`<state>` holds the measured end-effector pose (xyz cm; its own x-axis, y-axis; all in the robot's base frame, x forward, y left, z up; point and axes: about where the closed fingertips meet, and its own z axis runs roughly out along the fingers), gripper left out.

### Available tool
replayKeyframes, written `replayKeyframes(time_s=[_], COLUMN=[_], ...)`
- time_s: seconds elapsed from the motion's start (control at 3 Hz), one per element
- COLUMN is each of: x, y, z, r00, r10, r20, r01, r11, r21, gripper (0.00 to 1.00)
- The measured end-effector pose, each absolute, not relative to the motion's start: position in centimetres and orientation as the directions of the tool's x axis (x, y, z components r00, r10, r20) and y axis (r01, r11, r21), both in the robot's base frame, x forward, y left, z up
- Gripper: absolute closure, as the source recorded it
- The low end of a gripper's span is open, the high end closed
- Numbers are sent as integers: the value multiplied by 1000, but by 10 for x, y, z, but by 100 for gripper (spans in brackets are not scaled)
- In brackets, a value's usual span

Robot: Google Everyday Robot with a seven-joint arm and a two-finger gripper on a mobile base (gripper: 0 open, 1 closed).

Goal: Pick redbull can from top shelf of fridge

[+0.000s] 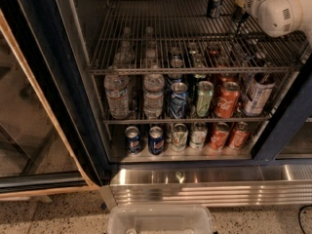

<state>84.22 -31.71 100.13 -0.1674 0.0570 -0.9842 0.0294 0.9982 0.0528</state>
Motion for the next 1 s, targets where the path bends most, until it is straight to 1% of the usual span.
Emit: replayKeyframes(time_s=[0.67,1.0], x=[807,791], y=[-305,-293], z=[1001,995], r00=[-210,-234], r10=[26,13], r20=[-977,-972], r01=[-72,-173], r11=[996,983], r21=[42,55], gripper=[100,100])
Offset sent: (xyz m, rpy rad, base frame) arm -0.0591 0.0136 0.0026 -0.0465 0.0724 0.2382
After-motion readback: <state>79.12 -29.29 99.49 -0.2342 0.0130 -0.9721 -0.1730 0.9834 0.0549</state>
